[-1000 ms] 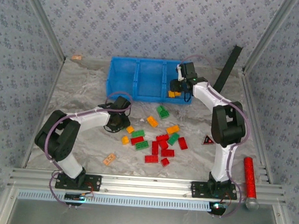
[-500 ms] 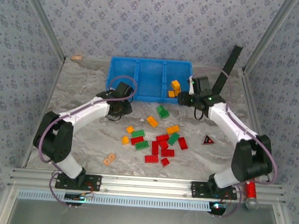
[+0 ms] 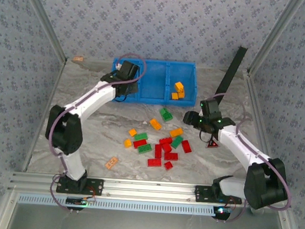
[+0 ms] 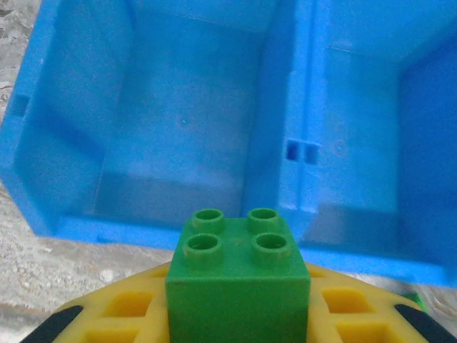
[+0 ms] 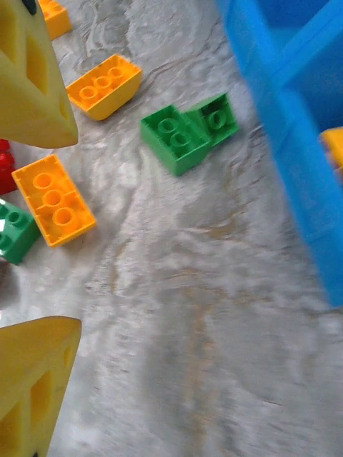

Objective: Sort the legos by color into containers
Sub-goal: Place the lego in the container.

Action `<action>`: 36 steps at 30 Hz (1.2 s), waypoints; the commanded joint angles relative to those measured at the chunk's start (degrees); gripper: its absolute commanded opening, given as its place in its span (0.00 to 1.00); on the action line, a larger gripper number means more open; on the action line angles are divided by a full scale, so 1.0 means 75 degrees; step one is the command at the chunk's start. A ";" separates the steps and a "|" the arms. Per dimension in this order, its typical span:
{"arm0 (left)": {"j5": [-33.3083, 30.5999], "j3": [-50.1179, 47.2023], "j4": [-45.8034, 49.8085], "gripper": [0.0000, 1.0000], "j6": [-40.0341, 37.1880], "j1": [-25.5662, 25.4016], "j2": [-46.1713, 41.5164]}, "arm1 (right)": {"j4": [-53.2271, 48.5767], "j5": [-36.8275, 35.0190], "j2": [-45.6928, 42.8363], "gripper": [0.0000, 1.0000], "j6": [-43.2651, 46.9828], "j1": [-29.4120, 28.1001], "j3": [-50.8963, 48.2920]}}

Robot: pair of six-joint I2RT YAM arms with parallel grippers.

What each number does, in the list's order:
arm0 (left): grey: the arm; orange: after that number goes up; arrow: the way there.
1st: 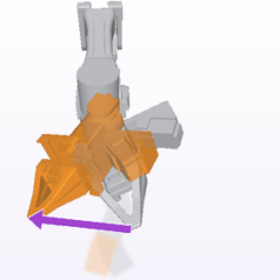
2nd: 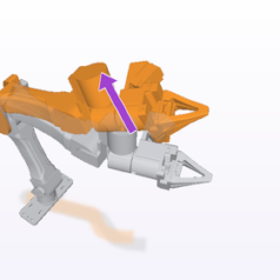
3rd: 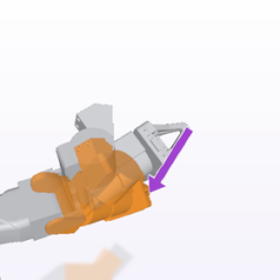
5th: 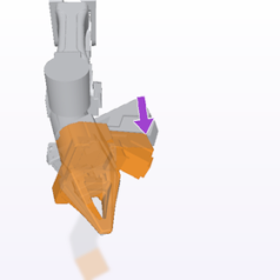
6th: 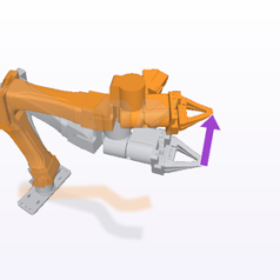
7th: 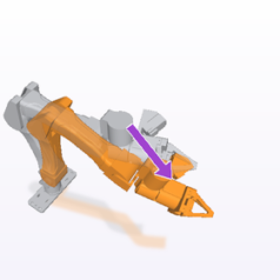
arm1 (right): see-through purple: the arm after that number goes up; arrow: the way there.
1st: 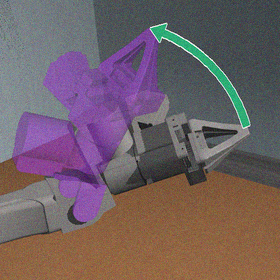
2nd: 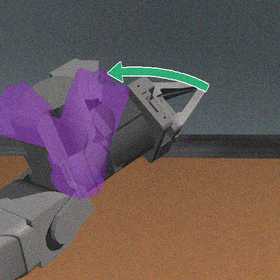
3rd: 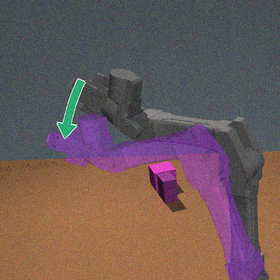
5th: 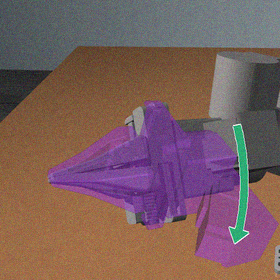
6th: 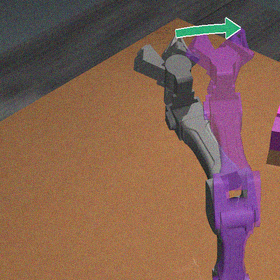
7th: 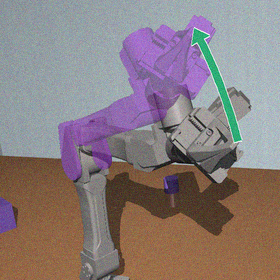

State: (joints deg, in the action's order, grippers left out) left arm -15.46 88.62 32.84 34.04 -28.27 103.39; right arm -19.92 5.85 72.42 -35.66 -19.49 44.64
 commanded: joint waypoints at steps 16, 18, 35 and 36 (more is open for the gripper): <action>0.0851 0.2093 0.0062 0.22 -0.0387 0.1117 0.2958 | -0.0014 -0.0917 0.0599 0.69 -0.3131 -0.1129 -0.0222; 0.0900 0.2268 0.0098 0.22 -0.0442 0.1155 0.3152 | -0.0061 -0.0955 0.0678 0.69 -0.3244 -0.1141 -0.0166; 0.1171 0.2792 0.0185 0.49 -0.0531 0.1203 0.3758 | 0.0077 -0.0979 0.1909 0.69 -0.3466 -0.1354 0.0417; 0.1176 0.2786 0.0176 0.50 -0.0544 0.1203 0.3713 | 0.0117 -0.0973 0.1982 0.69 -0.3466 -0.1357 0.0439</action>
State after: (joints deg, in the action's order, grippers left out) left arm -7.68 107.37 33.26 30.44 -19.38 130.98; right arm -18.92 0.16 85.97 -60.64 -29.39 46.30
